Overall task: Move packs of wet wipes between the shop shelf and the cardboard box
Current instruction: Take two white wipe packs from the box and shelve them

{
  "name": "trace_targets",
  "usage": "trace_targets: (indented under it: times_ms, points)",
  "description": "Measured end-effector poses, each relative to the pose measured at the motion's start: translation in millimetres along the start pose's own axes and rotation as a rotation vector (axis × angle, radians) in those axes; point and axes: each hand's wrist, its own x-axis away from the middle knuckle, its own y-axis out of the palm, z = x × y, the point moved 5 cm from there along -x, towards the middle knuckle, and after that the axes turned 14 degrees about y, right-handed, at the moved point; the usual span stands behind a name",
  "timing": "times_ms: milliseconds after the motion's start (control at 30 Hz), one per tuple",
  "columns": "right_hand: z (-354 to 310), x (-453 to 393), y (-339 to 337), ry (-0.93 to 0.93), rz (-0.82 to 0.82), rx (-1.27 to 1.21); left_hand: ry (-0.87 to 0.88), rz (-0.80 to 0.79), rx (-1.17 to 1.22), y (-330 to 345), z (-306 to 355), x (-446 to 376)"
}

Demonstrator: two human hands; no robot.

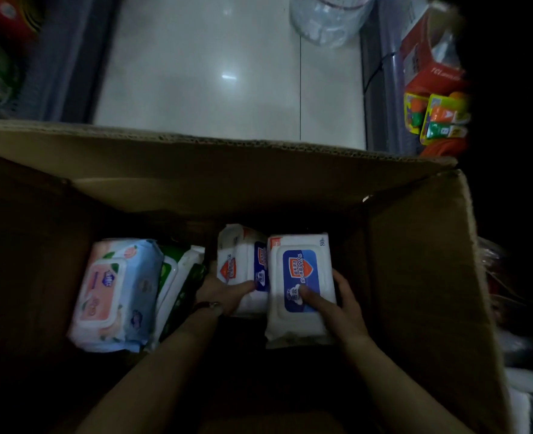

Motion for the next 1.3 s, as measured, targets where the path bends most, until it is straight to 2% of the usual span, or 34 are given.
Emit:
trace_targets:
  times_ms: [200,333,700,900,1100,1300]
  points:
    - [-19.9,63.3,-1.8,-0.015,-0.024,-0.024,0.010,0.062,0.034,-46.2,49.4,54.7]
    - [-43.7,107.1,-1.8,-0.044,-0.048,0.014,0.025,0.124,0.196,-75.8,82.7,97.2]
    - [-112.2,299.4,2.8,-0.151,-0.146,0.148,0.048,0.247,0.487,-177.1,175.9,286.9]
    - [-149.2,406.2,20.5,-0.238,-0.198,0.236,0.118,0.256,0.689,-233.1,216.9,391.3]
    - [-179.8,509.5,48.6,-0.371,-0.303,0.279,0.247,0.395,0.788,-291.9,240.6,494.2]
    - [-197.9,595.4,93.9,-0.415,-0.459,0.310,0.373,0.483,0.907,-338.8,252.3,591.5]
